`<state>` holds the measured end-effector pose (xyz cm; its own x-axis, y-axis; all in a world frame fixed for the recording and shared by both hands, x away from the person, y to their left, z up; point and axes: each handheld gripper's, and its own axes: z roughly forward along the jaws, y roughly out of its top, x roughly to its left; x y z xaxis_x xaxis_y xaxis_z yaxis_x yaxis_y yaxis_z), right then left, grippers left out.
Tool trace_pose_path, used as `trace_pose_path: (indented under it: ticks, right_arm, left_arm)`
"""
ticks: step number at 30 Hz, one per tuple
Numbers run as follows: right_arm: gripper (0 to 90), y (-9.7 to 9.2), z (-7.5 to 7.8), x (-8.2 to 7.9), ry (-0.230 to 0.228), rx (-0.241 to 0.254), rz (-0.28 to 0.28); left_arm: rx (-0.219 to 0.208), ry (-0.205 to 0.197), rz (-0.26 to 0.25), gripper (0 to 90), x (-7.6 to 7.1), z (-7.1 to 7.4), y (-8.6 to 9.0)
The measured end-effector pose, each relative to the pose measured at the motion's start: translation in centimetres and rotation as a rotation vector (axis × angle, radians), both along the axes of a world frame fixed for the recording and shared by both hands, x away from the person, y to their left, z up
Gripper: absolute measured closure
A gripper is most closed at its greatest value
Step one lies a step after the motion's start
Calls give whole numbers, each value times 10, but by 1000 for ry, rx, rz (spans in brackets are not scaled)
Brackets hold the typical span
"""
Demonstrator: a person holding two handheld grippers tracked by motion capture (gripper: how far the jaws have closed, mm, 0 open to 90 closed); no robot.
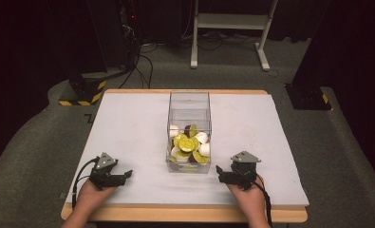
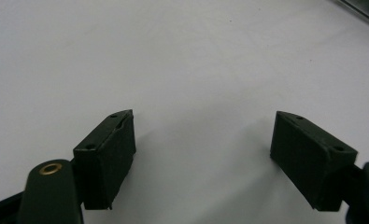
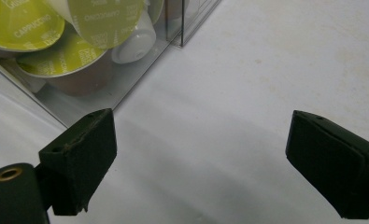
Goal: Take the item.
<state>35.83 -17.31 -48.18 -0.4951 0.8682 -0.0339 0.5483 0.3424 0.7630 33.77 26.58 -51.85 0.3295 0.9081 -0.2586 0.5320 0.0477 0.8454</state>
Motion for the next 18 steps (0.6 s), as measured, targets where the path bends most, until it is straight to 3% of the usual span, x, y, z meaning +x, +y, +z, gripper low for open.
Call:
trace_pose_path:
  ticks: [18]
  right_arm:
    - [92, 3, 31, -3, -21, 47, 17]
  left_arm:
    - [-4, 1, 1, 223, 0, 0, 0]
